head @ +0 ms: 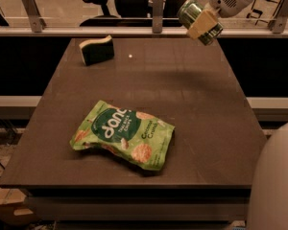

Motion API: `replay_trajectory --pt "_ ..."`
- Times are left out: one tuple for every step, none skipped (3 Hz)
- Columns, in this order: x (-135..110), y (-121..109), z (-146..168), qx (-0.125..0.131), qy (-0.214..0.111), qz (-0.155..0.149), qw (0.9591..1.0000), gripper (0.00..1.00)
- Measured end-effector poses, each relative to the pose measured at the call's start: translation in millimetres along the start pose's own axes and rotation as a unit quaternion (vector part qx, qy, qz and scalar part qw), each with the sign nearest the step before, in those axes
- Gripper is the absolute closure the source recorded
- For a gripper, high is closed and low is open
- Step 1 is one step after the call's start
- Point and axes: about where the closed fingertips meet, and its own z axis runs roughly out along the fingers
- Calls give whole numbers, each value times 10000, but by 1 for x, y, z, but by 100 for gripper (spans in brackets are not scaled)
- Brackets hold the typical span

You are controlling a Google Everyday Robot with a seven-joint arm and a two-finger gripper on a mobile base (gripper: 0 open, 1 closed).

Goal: Place green can upright

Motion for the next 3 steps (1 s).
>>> replay_trajectory --pt "-2 -3 7 -169 -650 -1 9977 100" --pt "-1 -11 20 -331 -1387 62 9898 100" --pt "1 -21 33 -441 -2050 127 9777 100"
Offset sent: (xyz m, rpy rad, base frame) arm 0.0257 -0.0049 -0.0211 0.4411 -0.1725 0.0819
